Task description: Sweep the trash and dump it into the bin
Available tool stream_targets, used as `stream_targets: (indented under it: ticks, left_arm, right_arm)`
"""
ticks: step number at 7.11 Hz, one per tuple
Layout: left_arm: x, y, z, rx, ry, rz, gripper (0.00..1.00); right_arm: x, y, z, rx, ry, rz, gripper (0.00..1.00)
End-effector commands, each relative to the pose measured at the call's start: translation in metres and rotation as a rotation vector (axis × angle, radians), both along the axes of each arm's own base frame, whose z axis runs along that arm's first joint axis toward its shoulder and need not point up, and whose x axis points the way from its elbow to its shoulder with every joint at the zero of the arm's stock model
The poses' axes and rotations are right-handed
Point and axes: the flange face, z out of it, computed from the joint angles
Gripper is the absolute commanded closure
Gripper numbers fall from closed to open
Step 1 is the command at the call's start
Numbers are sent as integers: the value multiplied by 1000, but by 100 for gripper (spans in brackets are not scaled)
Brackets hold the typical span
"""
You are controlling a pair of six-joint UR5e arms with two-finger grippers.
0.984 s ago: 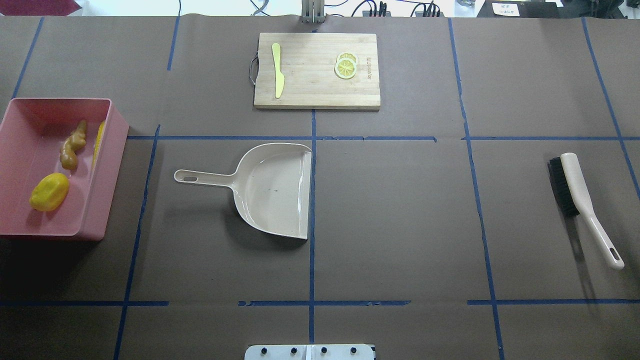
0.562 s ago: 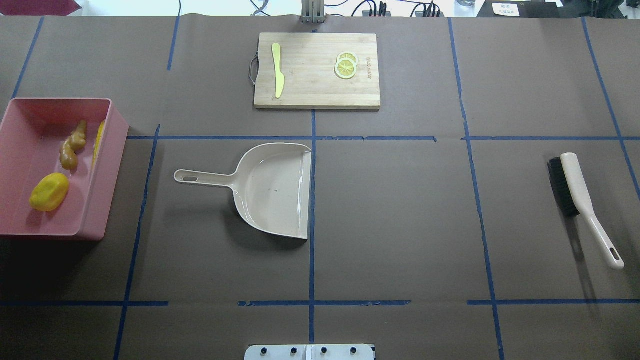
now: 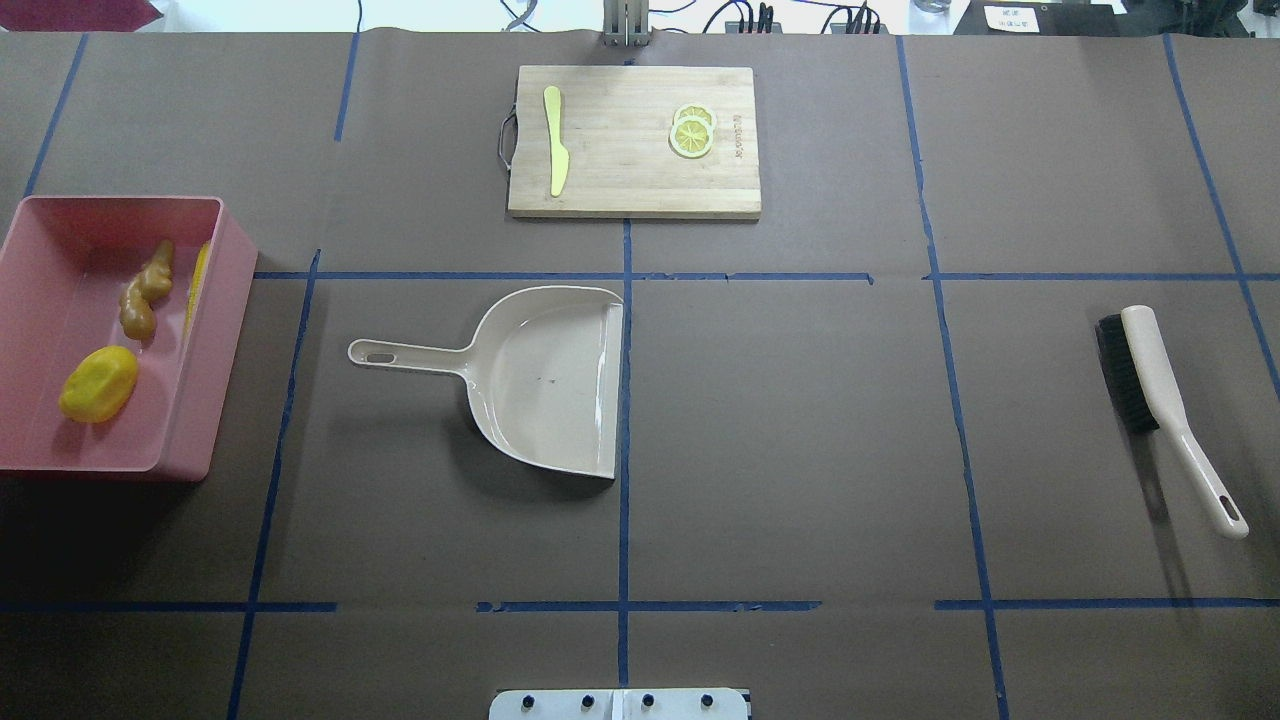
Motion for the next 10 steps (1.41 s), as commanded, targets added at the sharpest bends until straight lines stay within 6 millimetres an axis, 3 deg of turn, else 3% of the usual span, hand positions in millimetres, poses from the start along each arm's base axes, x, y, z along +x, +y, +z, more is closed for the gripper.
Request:
stream_targets:
  ticks: [1, 3, 5, 6, 7, 8, 10]
  left_arm:
    - [0, -2, 4, -14, -2, 1, 0]
    - [1, 6, 19, -101, -4, -3, 0]
    - [0, 2, 16, -112, -23, -4, 0]
    - [-6, 1, 15, -100, -111, -7, 0]
    - [-6, 2, 23, -114, -106, -2, 0]
    - [-6, 4, 22, -112, -103, -1, 0]
    - [-4, 2, 14, -86, -82, 2, 0]
  right_arm:
    - [0, 1, 3, -11, -9, 3, 0]
    - [0, 2, 4, -10, -7, 0, 0]
    - [1, 4, 6, -13, -3, 0, 0]
    - [1, 3, 5, -10, -1, 0, 0]
    - [1, 4, 6, -11, -3, 0, 0]
    - [1, 1, -3, 6, -4, -1, 0]
    - [1, 1, -1, 0, -1, 2, 0]
